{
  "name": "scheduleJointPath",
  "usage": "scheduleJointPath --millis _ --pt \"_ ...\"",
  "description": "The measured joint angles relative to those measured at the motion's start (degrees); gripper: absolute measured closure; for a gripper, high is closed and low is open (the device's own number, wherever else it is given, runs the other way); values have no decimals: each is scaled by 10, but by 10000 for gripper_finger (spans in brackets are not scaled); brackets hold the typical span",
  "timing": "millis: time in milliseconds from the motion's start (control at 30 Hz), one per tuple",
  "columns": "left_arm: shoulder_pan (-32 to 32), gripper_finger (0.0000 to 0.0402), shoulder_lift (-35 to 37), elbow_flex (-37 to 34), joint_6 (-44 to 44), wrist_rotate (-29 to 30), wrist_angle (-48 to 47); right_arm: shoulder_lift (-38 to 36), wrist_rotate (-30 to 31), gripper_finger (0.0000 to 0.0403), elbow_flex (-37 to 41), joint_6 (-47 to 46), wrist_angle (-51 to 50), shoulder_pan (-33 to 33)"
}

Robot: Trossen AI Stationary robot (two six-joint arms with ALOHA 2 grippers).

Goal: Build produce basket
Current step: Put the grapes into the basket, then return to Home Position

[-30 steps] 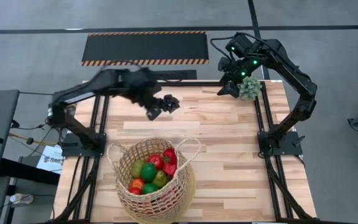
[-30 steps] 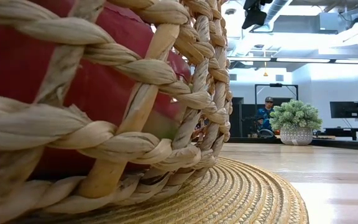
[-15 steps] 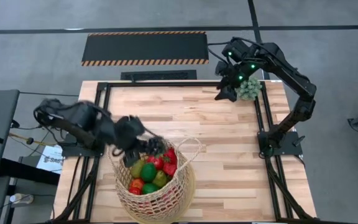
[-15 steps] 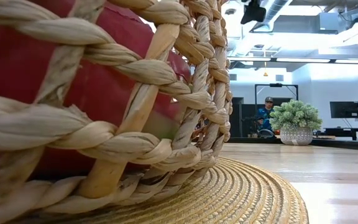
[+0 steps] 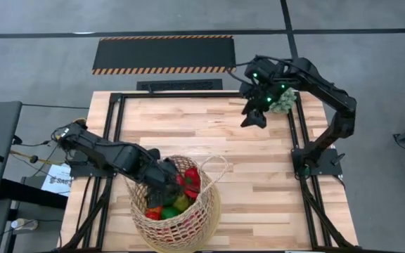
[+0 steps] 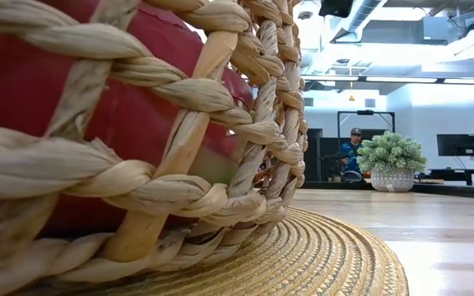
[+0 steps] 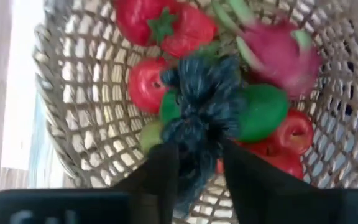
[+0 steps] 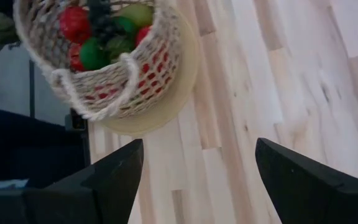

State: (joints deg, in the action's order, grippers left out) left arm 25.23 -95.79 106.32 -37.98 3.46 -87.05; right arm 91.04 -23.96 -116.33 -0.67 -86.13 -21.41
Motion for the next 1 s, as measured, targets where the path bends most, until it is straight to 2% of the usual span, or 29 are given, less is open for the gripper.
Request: scheduleJointPath --millis 200,300,400,467,567,633,733,867,1000 --pt "-6 189 0 9 -8 -3 -6 -22 -1 76 -2 -6 10 37" --pt "-21 152 2 62 -13 -36 -7 -50 -1 76 -30 -1 31 54" --pt "-39 131 2 140 -3 -50 -6 -89 3 76 -80 48 41 55" --pt "-54 124 2 203 15 -26 -9 -114 40 76 -116 87 43 46" --pt "-85 122 6 289 65 27 -12 -150 134 76 -157 151 42 28" --pt "-112 123 56 253 116 65 43 -175 182 76 -170 160 40 18" --pt "-137 123 117 215 140 102 71 -205 208 76 -174 171 54 -2" --pt "-156 123 168 196 189 140 87 -242 209 76 -173 168 68 -42" --pt "-185 123 249 142 226 140 145 -282 182 76 -142 153 62 -65"
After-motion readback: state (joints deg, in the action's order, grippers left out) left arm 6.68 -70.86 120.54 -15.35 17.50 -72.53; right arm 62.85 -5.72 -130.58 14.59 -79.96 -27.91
